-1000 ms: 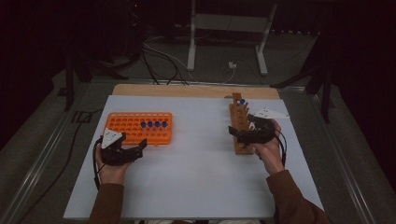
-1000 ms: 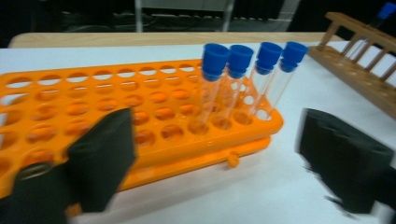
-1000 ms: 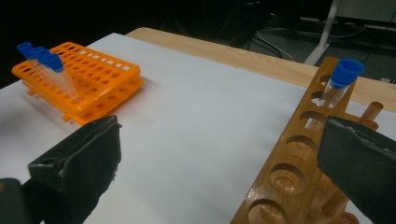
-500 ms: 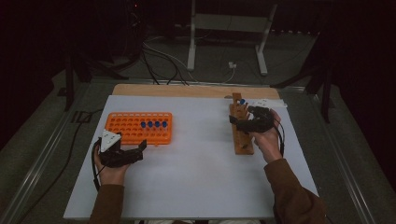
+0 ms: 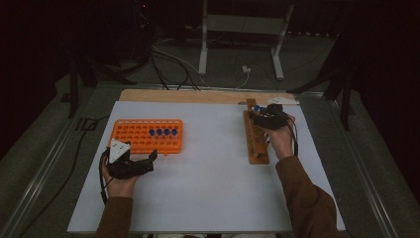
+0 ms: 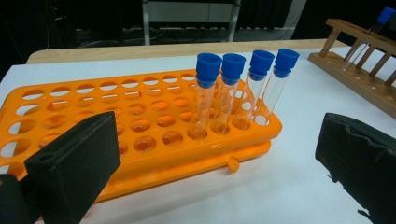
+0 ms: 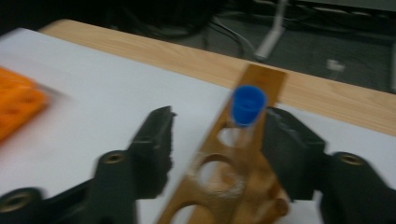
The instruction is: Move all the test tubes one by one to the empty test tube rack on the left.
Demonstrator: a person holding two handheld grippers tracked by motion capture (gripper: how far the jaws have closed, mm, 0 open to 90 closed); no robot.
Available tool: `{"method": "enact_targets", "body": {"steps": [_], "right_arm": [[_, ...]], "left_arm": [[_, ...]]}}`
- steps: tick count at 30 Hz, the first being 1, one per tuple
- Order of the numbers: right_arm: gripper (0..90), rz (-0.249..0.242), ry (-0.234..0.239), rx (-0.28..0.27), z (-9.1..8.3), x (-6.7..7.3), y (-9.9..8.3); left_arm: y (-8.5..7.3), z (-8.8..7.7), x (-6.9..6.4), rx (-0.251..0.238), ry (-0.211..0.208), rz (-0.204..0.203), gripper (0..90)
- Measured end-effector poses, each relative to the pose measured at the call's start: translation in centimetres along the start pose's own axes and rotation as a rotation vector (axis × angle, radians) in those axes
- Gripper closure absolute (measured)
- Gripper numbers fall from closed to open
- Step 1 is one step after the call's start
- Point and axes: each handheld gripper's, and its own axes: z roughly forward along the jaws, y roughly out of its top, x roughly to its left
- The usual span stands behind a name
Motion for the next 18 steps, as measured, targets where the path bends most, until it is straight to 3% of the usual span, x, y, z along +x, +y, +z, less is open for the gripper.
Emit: {"method": "enact_targets", "body": {"steps": [5,8,18], "right_arm": [[61.2,0.021,-0.038,0.020,1.5,-0.7,-0.5],[69.4,0.019,-0.065,0.006,1.7,-0.8,-0.5],[75.6,0.003,-0.040,0.018,2.3,-0.4,0.5]], "left_arm": [[0.0,-0.1,0.1,-0.003,0.003,-0.003,0.7],[-0.1,-0.2,0.2,-0.004,0.008,-0.011,0.7],[-0.1,-0.3,0.3,-0.006,0.013,-0.017,0.7]]}}
